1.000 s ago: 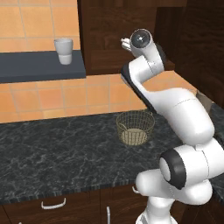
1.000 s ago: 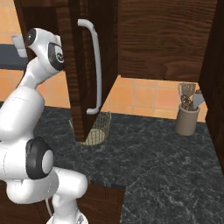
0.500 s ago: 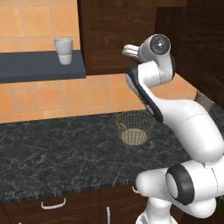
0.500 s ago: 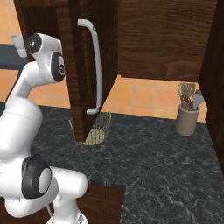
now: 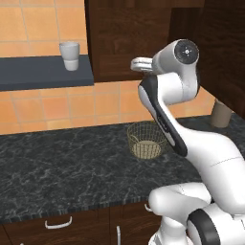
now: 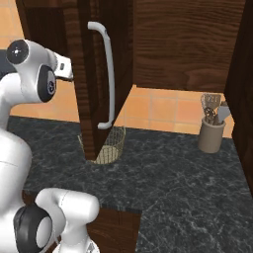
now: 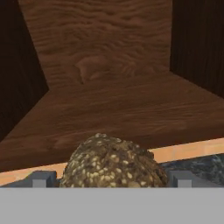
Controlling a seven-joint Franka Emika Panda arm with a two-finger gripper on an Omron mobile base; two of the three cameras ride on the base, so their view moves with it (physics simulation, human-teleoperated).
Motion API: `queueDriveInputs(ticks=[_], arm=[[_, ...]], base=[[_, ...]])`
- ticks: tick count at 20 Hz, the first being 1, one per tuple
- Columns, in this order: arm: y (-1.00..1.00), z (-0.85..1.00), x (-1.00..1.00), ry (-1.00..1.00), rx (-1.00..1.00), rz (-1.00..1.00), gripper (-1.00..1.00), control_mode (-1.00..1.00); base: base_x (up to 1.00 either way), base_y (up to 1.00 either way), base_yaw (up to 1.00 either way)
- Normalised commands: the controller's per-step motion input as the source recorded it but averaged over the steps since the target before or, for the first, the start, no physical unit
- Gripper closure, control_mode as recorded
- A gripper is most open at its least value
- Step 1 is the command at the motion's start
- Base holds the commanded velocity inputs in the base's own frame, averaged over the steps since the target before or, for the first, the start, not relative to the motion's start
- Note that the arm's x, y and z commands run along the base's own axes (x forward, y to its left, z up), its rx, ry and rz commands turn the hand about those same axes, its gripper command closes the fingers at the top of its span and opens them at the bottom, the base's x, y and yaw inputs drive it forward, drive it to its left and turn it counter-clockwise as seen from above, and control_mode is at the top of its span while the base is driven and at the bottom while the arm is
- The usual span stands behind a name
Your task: Open the cabinet, pick up the bread from the cabinet and place it in the basket. Then move the basket to the dining counter.
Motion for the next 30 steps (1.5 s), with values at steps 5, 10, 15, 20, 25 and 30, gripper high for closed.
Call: queueDriveInputs(ticks=[5,10,15,20,25,30], arm=[[0.15,0.00,-0.83,0.15,-0.03,0.00,1.00,-1.00],[0.02,-0.14,-0.78,0.15,-0.01,0.00,1.00,-1.00],[0.00,-0.73,-0.11,0.05,-0.03,0.00,1.00,-1.00],[0.00,-0.80,0.00,0.00,-0.06,0.00,1.00,-1.00],[-0.29,-0.53,0.20,0.09,-0.03,-0.03,1.00,-1.00],[-0.20,-0.46,0.35,0.12,0.00,-0.04,1.00,-1.00]], base=[[0.00,0.00,0.00],[0.00,0.00,0.00],[0.00,0.00,0.00],[0.00,0.00,0.00],[0.00,0.00,0.00],[0.00,0.00,0.00]])
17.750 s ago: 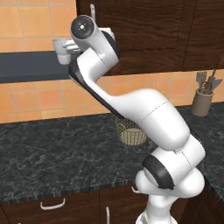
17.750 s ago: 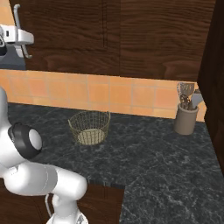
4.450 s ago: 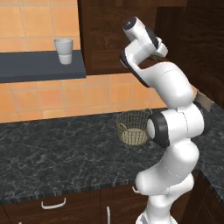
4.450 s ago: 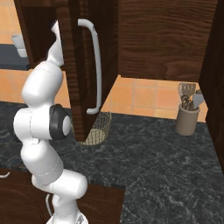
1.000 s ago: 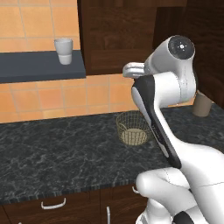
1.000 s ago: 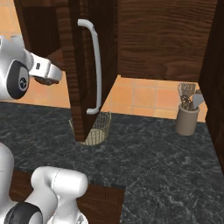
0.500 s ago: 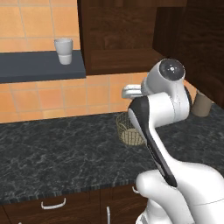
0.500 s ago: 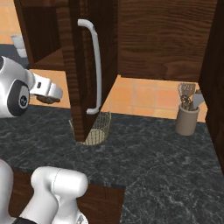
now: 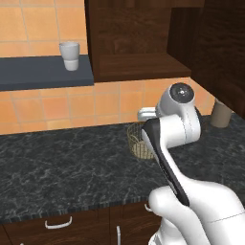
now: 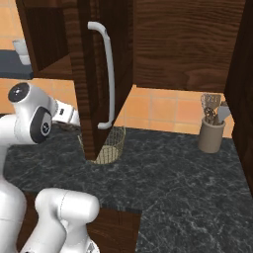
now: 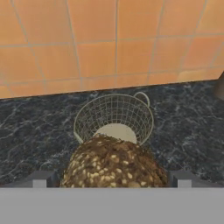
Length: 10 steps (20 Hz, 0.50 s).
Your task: Open the cabinet, pick up the bread from the cabinet and place it in the basket. Then move the basket to the dining counter.
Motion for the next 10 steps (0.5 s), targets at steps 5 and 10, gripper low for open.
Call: queueDriveInputs(ticks=[5,10], arm=[[-0.11,-0.44,0.31,0.14,0.00,-0.05,1.00,-1.00],[-0.05,-0.30,0.38,0.12,0.00,-0.03,1.00,-1.00]], base=[[0.00,0.00,0.00],[0.00,0.00,0.00]])
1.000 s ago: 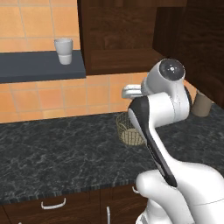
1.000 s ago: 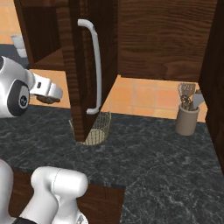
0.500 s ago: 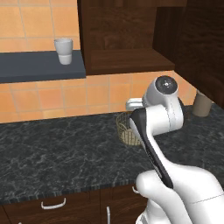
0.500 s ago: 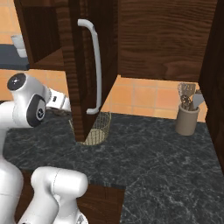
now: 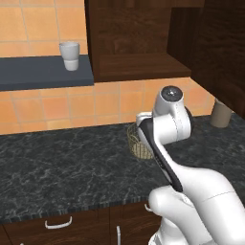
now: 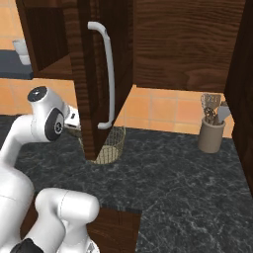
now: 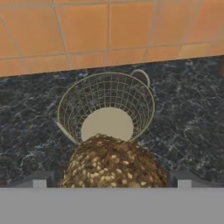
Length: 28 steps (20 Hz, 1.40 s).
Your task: Open the cabinet, pick up the bread from the cabinet and place it in the basket. Then move the basket to the dining counter.
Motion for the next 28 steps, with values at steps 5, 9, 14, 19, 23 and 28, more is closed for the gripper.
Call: queueDriveInputs(ticks=[5,9,14,19,23,28], arm=[[-0.19,-0.24,0.32,0.14,0.00,-0.02,1.00,-1.00],[-0.16,-0.30,0.24,0.16,0.00,-0.01,1.00,-1.00],[-0.12,-0.29,0.31,0.14,0.00,0.00,1.00,-1.00],[-0.07,-0.32,0.32,0.13,0.00,0.00,1.00,-1.00],[-0.01,-0.39,0.29,0.12,0.00,0.00,1.00,-1.00],[0.00,-0.35,0.27,0.08,0.00,0.00,1.00,-1.00]], base=[[0.00,0.00,0.00],[0.00,0.00,0.00],[0.00,0.00,0.00],[0.00,0.00,0.00],[0.00,0.00,0.00],[0.00,0.00,0.00]])
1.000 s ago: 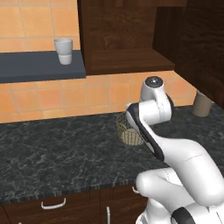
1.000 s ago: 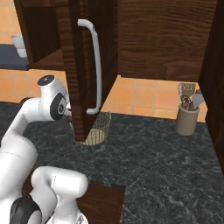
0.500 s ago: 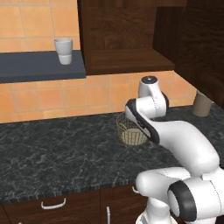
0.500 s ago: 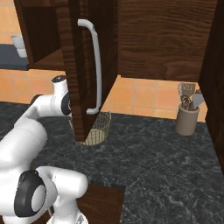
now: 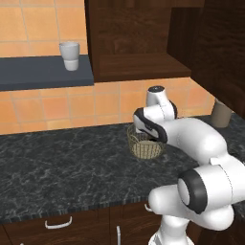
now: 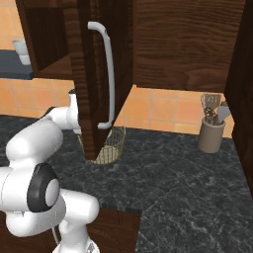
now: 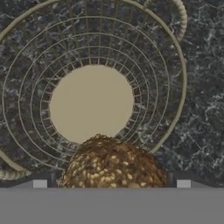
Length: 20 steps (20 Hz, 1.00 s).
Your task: Open the cabinet, pick up the bread from the cabinet and place it in the basket. Then move the basket to the dining counter.
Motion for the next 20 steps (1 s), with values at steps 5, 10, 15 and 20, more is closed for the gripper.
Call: queueDriveInputs(ticks=[5,10,15,20], arm=[[-0.01,-0.28,0.16,0.00,0.00,0.00,1.00,-1.00],[-0.11,-0.24,0.27,0.00,0.01,0.00,1.00,-1.00],[0.00,-0.19,0.01,0.00,0.00,0.00,-1.00,-1.00],[0.00,-0.01,0.01,0.00,0.00,0.00,-1.00,-1.00]], base=[[0.00,0.00,0.00],[0.00,0.00,0.00],[0.00,0.00,0.00],[0.00,0.00,0.00]])
